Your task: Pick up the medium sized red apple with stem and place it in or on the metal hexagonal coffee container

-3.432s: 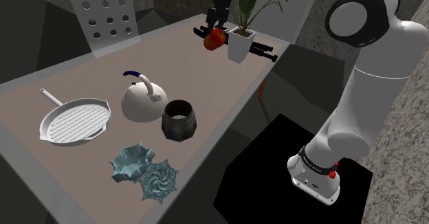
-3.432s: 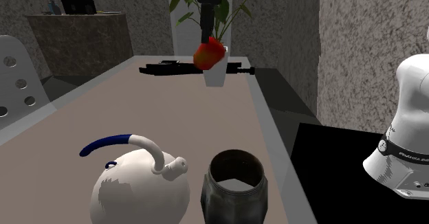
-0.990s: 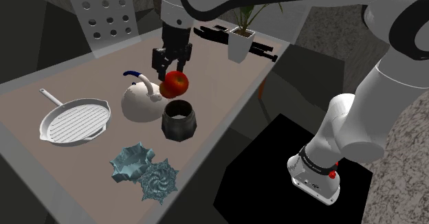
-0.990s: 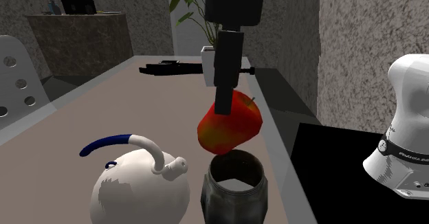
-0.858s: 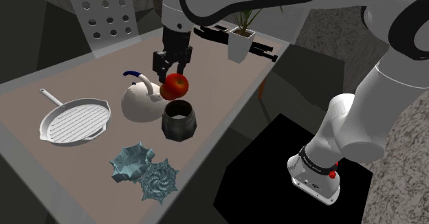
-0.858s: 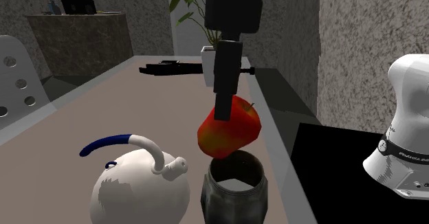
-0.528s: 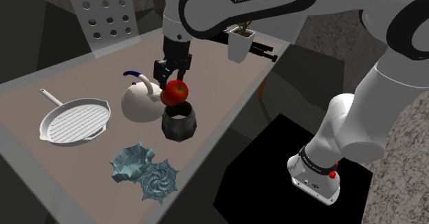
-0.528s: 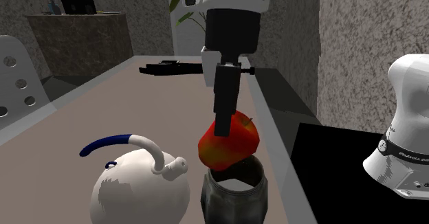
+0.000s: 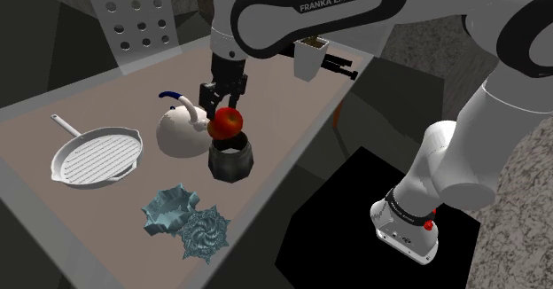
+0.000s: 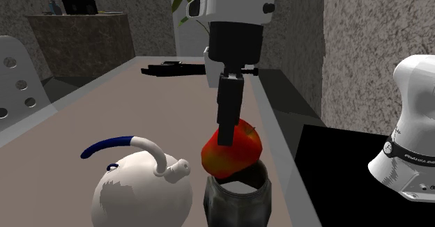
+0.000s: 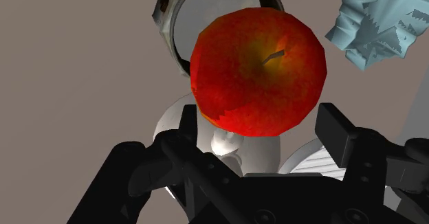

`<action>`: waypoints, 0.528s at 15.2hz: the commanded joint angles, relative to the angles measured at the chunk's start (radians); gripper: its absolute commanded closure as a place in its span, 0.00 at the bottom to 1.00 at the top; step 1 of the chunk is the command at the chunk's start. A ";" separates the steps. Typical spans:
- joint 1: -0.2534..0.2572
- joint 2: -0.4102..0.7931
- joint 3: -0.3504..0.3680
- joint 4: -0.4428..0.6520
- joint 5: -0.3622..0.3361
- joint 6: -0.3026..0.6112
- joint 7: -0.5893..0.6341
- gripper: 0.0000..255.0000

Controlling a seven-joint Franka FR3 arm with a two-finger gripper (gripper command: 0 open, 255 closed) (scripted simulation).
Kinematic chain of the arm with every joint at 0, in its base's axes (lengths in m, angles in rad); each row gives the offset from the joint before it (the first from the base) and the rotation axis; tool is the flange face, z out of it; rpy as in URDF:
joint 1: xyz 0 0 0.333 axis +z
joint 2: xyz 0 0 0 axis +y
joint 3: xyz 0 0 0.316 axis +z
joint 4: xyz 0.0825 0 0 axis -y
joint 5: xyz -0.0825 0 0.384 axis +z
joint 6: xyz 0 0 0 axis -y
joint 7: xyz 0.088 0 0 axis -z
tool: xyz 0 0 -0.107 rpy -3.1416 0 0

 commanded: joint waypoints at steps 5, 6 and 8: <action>0.000 0.000 0.000 0.000 0.000 0.000 0.000 0.00; 0.000 0.000 0.000 0.000 0.000 0.000 0.000 0.00; 0.000 0.000 0.000 0.000 0.000 0.000 0.000 0.00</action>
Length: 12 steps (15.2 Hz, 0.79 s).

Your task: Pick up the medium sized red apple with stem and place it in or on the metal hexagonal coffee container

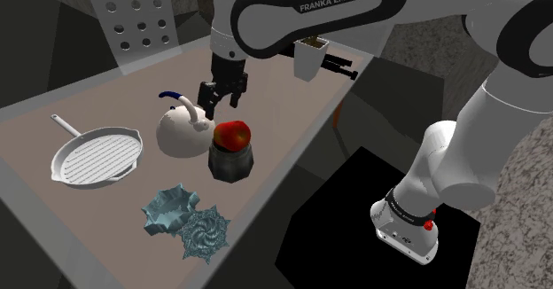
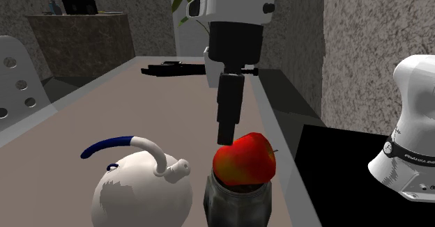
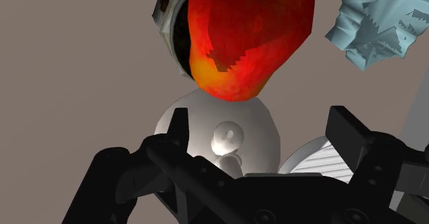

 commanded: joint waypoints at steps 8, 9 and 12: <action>-0.008 -0.037 -0.007 0.080 -0.003 -0.118 0.002 0.00; -0.008 -0.037 -0.007 0.080 -0.003 -0.118 0.002 0.00; -0.008 -0.037 -0.007 0.080 -0.003 -0.118 0.002 0.00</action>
